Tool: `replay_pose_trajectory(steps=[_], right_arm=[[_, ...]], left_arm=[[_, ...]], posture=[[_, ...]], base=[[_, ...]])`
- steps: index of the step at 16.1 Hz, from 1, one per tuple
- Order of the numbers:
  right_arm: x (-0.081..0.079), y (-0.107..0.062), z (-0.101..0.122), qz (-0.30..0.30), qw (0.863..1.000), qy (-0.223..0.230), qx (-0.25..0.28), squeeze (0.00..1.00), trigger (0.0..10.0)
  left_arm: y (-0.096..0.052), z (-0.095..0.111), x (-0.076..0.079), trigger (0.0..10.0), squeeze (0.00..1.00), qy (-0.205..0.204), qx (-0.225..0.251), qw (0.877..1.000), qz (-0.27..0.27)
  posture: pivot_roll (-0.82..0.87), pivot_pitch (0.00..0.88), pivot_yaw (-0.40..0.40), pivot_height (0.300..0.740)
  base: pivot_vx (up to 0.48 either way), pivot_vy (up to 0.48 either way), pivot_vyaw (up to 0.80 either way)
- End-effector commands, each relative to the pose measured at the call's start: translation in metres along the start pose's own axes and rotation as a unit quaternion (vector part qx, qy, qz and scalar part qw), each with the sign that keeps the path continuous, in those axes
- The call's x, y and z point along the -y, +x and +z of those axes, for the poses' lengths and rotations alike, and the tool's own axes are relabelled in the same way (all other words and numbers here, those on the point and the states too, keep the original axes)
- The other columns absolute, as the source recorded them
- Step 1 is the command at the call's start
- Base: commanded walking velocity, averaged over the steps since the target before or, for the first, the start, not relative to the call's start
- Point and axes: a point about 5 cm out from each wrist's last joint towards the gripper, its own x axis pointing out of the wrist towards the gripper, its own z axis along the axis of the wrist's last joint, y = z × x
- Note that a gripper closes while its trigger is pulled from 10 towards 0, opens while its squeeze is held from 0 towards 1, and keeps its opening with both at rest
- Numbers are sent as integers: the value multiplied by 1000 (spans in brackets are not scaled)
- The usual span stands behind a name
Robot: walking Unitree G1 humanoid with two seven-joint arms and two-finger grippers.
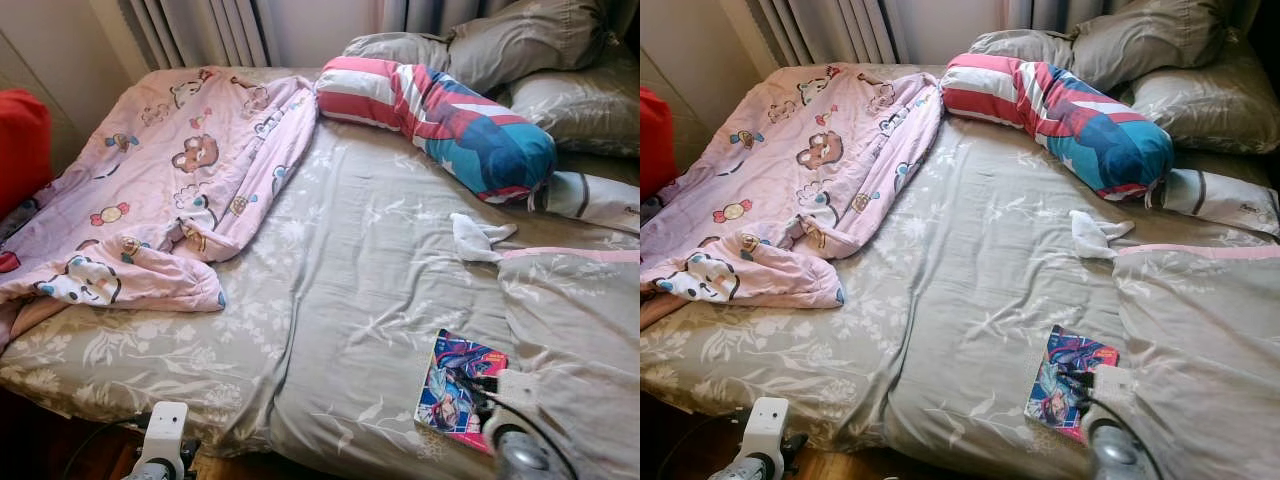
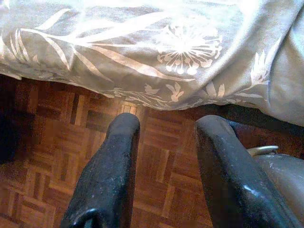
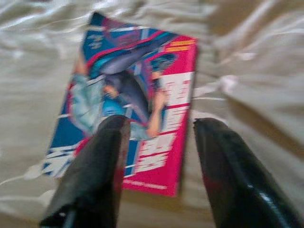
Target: Clean up the room
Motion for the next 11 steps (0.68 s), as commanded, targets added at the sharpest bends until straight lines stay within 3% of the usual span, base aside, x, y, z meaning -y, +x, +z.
replay_pose_trajectory(steps=[1,4,7,9,11], right_arm=[[-4,-1,-5,4,1000,5,-7,0,10000],[-22,-5,-16,69,997,-16,-31,0,10000],[-22,-9,-32,60,995,-39,-66,0,10000],[-23,-8,-21,56,998,22,-15,0,10000],[-24,-7,-11,62,997,41,24,0,10000]], left_arm=[[-1,-4,-2,10000,0,6,-8,1000,3],[-3,-10,-5,10000,0,4,-16,1000,5],[-5,-16,-8,10000,0,6,-25,1000,6],[-5,-11,-10,10000,0,4,-7,1000,8],[-2,0,-10,10000,0,-2,11,1000,11]], posture=[[119,154,92,740],[118,165,91,740],[125,186,99,740],[120,186,95,740],[117,183,92,740]], base=[[0,0,0],[0,0,0],[0,0,0],[0,0,0],[0,0,0]])
